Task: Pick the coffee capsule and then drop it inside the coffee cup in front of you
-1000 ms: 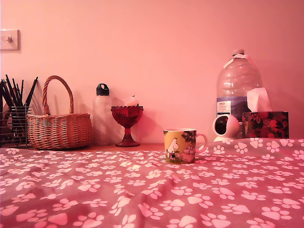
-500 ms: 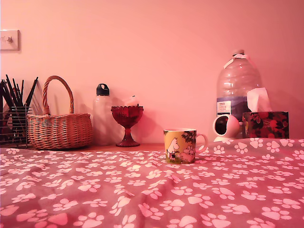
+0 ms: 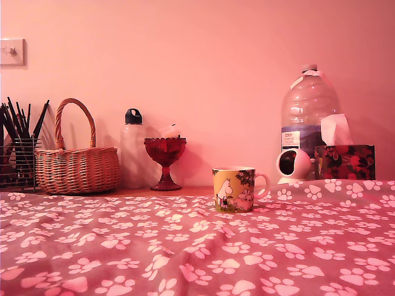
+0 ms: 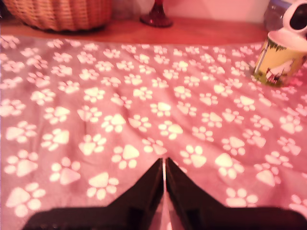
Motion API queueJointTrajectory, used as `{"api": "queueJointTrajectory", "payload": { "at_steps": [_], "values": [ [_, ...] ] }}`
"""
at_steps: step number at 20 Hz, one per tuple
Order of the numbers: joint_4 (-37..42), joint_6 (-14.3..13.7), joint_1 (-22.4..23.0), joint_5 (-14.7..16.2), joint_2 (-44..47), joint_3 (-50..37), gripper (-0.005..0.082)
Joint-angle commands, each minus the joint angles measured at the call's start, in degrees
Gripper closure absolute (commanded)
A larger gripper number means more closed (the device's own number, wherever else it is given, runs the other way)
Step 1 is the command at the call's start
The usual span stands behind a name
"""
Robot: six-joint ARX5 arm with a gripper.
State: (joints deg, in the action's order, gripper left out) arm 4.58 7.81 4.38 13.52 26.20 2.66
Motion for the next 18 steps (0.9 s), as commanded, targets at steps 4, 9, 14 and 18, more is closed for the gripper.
{"api": "queueJointTrajectory", "payload": {
  "at_steps": [4, 9, 14, 18],
  "values": [
    [-6.58, 0.15, -0.15, -0.17, -8.04, -0.74, 0.0788],
    [-13.20, 0.13, -0.15, -2.27, -16.61, -0.74, 0.0788],
    [-18.56, 0.13, -0.15, -2.67, -24.76, -0.74, 0.0788],
    [-20.26, 0.15, -0.15, -2.62, -26.93, -0.74, 0.0788]
  ]
}}
